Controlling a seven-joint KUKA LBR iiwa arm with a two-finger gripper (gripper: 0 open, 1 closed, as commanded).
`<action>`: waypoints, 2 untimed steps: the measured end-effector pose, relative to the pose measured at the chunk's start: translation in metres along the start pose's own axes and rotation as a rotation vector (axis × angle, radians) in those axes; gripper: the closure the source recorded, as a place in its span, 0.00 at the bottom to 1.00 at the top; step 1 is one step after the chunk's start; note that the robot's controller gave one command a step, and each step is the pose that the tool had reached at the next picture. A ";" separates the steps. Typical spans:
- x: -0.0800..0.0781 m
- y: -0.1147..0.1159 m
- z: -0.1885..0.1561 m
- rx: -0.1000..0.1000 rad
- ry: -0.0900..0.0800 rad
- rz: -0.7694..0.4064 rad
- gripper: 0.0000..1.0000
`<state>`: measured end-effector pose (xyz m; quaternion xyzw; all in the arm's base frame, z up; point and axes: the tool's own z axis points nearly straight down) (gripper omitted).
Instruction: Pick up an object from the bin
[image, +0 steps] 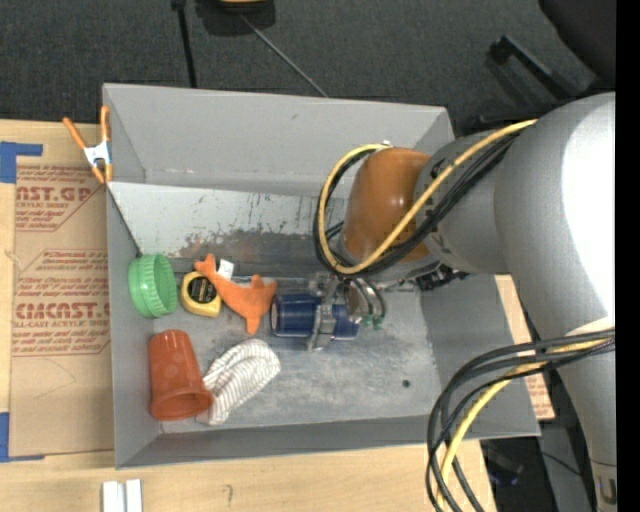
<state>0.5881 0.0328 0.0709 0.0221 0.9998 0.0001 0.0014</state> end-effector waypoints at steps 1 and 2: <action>0.002 0.000 -0.007 0.001 0.009 0.000 1.00; 0.003 0.000 -0.028 0.001 0.012 0.000 1.00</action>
Offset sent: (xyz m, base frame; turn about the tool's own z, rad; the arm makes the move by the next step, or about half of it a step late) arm 0.0000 0.0000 0.0193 0.0000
